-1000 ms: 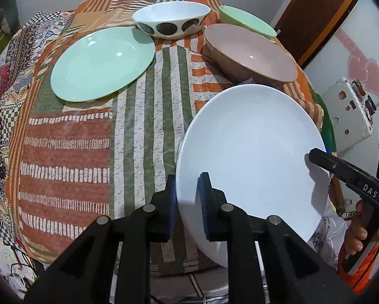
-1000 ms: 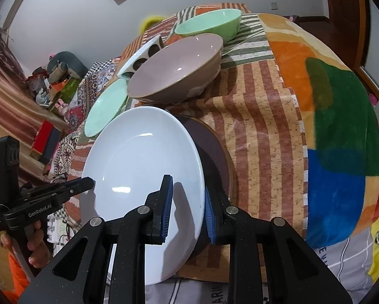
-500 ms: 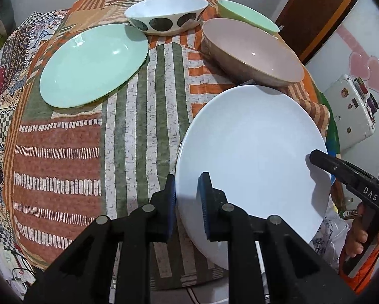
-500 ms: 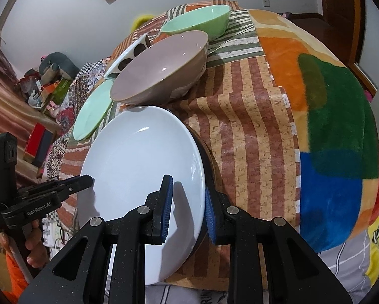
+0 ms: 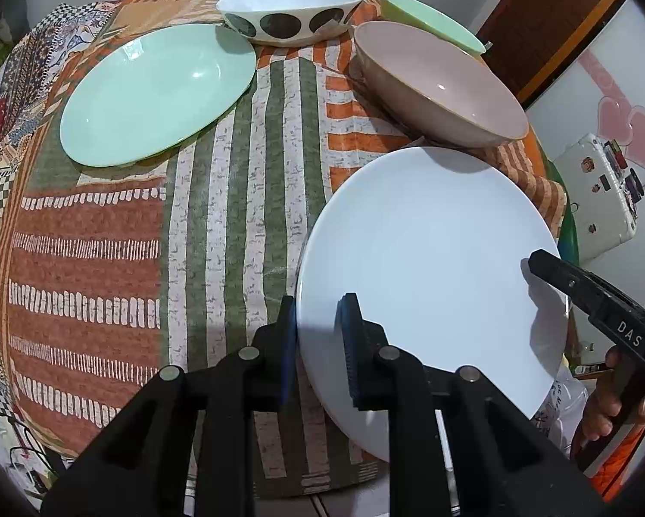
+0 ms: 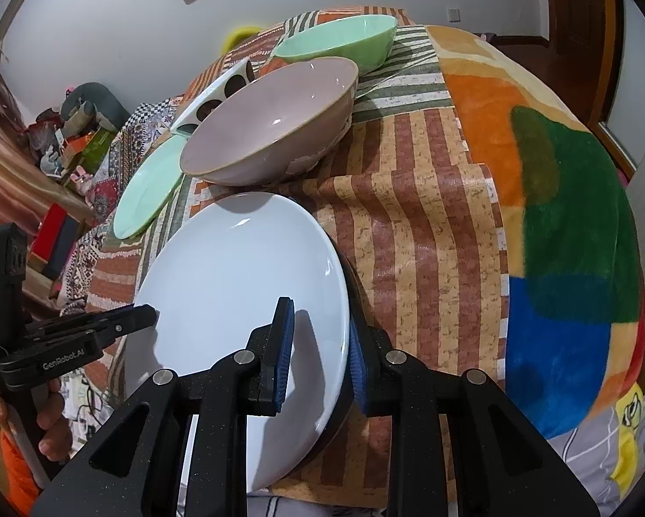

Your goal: Organize plates and bowls

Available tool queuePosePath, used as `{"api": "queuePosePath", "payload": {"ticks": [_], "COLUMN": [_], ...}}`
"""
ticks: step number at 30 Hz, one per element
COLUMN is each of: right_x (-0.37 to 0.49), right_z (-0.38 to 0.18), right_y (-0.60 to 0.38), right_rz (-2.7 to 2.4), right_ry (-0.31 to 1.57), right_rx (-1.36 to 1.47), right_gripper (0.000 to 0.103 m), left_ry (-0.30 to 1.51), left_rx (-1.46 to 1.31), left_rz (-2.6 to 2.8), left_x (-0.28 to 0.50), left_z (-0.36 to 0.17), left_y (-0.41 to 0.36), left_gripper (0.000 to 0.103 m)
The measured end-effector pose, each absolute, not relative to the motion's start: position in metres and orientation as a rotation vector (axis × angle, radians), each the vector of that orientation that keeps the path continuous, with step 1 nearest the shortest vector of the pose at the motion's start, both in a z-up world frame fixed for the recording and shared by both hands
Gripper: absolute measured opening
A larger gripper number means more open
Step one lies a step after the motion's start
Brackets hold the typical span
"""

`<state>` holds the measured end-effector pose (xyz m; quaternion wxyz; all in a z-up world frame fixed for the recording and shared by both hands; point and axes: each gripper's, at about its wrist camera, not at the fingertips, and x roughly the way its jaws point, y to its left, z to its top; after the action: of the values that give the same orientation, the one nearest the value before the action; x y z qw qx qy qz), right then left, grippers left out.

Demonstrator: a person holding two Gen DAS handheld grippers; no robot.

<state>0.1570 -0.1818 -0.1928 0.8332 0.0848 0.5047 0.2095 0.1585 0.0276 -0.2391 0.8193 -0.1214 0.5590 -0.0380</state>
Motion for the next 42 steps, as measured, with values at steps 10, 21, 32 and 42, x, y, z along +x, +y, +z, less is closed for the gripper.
{"api": "queuePosePath", "payload": {"ticks": [10,21,32,42], "right_x": [0.159,0.145,0.159,0.185], "right_z": [-0.189,-0.138,-0.134,-0.139], "right_y": [-0.183,-0.184,-0.123,-0.05], "right_rz": [0.42,0.395,0.519,0.634], "right_ry": [1.075,0.896,0.895,0.918], "right_rx": [0.174,0.069,0.042,-0.01], "right_gripper": [0.023,0.035,0.046,0.046], "left_ry": [1.166,0.983,0.863,0.895], "left_rx": [-0.221,-0.197,-0.238,-0.265], "left_rz": [-0.074,-0.014,0.169,0.255], "left_x": [0.153,0.131,0.125,0.148], "left_z": [-0.229,-0.17,-0.146,-0.173], "left_y": [0.027,0.051,0.127,0.191], "left_gripper": [0.019,0.031,0.051,0.051]}}
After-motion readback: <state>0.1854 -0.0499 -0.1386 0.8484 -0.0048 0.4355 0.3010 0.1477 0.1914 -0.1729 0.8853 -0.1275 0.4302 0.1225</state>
